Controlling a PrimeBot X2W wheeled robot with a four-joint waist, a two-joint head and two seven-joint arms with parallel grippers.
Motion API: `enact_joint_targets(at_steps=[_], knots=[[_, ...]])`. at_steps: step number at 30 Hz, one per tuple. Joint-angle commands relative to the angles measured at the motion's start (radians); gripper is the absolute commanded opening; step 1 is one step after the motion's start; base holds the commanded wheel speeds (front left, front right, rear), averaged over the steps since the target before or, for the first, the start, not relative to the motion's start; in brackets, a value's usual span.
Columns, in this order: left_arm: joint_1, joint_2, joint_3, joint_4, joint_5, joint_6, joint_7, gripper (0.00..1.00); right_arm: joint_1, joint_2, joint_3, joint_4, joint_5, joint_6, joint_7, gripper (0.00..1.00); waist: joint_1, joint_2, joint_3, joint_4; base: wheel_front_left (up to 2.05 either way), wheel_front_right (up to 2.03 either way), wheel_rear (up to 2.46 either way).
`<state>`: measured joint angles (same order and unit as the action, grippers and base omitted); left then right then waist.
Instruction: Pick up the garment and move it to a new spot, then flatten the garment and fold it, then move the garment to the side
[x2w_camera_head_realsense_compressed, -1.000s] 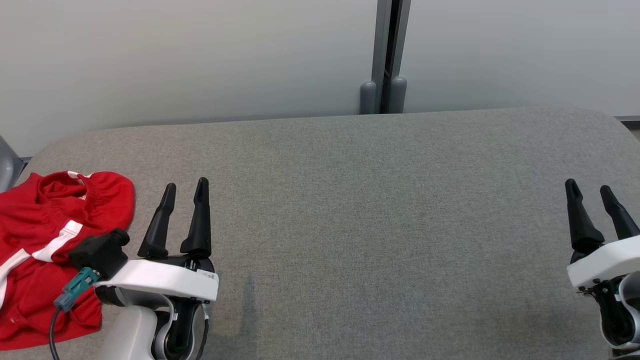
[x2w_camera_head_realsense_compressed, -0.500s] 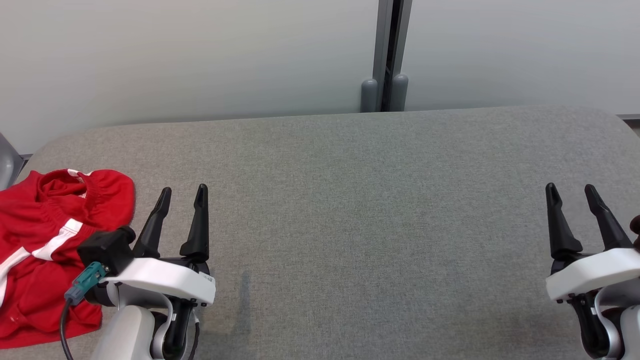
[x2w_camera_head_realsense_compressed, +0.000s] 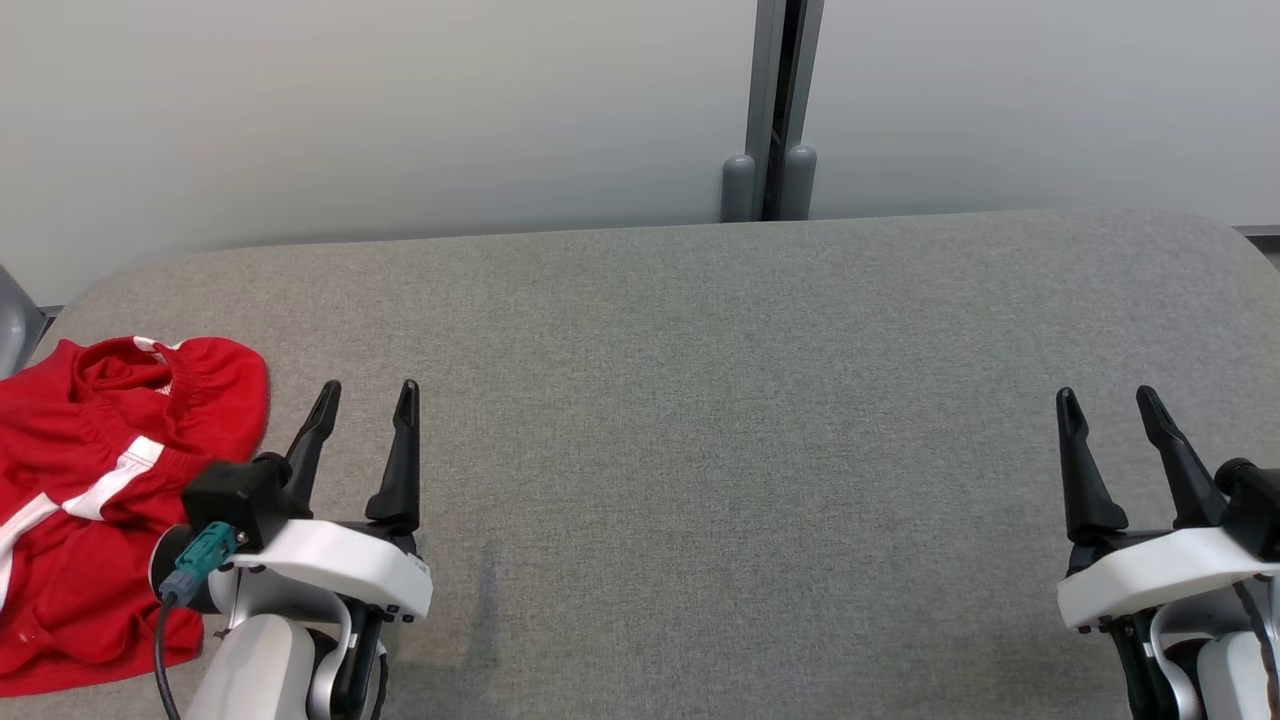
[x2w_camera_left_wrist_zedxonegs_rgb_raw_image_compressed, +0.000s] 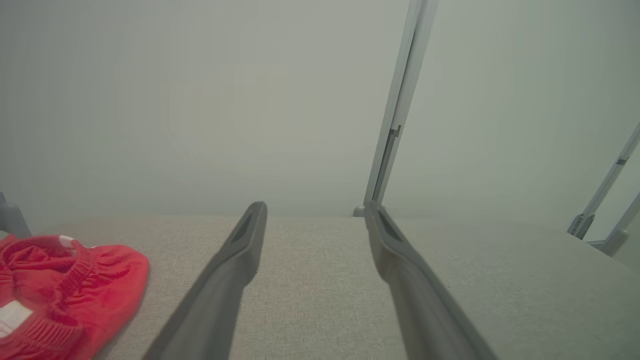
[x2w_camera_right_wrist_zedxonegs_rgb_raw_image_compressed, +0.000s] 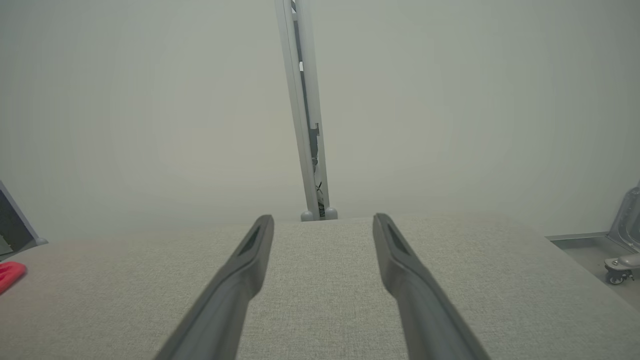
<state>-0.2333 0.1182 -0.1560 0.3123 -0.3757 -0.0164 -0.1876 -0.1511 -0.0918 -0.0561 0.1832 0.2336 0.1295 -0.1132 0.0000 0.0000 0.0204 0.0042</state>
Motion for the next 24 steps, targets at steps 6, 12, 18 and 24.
enact_joint_targets(at_steps=[6,12,18,24], knots=[[0.007,0.007,0.000,0.000,0.061,0.008,0.011,1.00,0.008,0.003,0.007,0.012,-0.039,0.002,-0.040,1.00,0.0000,0.0000,-0.002,0.002,0.00,0.00,0.00],[0.011,0.001,0.011,0.008,0.080,0.006,0.031,1.00,0.014,0.011,0.008,0.031,-0.054,0.002,-0.069,1.00,0.0000,0.0000,-0.005,0.004,0.00,0.00,0.00],[0.017,-0.003,0.023,0.009,0.097,0.005,0.046,1.00,0.017,0.019,0.025,0.058,-0.059,0.002,-0.096,1.00,0.0000,0.0000,-0.010,0.002,0.00,0.00,0.00],[0.028,-0.008,0.030,0.013,0.112,0.005,0.056,1.00,0.022,0.024,0.037,0.076,-0.083,0.002,-0.117,1.00,0.0000,0.0000,-0.015,0.001,0.00,0.00,0.00]])
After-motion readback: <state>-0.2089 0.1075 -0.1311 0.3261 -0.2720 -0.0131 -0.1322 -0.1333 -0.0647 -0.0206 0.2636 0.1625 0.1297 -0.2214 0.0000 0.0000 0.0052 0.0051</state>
